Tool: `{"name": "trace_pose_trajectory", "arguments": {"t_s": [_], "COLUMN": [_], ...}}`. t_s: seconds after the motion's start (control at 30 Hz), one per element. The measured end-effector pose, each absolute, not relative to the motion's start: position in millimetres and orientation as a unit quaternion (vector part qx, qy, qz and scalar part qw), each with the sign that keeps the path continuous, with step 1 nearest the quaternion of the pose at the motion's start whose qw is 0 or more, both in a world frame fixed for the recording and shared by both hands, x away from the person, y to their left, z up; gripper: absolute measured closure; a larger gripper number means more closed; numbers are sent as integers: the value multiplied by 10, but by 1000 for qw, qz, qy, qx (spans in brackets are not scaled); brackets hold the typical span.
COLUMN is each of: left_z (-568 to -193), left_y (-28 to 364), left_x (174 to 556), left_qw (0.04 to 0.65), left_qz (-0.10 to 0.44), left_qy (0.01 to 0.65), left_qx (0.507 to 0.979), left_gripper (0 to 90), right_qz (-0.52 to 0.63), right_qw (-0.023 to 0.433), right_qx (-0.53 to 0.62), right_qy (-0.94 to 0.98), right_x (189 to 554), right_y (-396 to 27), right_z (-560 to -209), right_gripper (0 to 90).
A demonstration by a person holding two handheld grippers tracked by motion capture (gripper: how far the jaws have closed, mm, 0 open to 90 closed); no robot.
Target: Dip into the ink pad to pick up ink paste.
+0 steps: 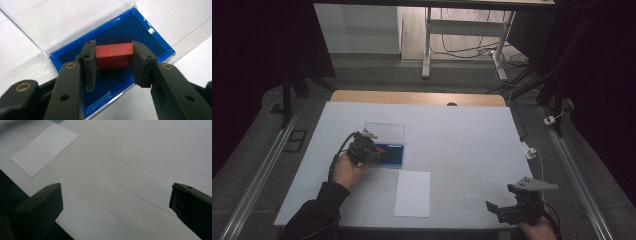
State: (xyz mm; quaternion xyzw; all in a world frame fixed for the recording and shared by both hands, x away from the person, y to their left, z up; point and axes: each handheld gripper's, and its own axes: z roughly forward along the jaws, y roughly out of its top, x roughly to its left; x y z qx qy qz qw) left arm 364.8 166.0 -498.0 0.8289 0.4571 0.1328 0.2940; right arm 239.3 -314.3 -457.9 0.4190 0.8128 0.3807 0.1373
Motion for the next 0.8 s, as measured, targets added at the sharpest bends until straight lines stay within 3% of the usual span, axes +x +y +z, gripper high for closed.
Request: {"name": "trace_pose_trajectory", "arguments": {"t_s": [0.23, 0.5, 0.8], "left_z": [-4960, -4987, -4988], "left_y": [1498, 1658, 1573], "left_x": [3571, 3647, 3592], "left_qw": [254, 297, 279], "left_qz": [185, 132, 165], "left_qy": [433, 463, 449], "left_qx": [844, 825, 833], "left_gripper": [589, 589, 589], "right_qz": [379, 379, 377], "right_qw": [137, 137, 136], "right_qx": [418, 418, 417], "right_qy": [814, 815, 816], "right_x": [2395, 2395, 2395], "right_y": [-3140, -3139, -3133], "right_z": [-4580, -4581, -4581], "right_gripper": [0, 0, 0]}}
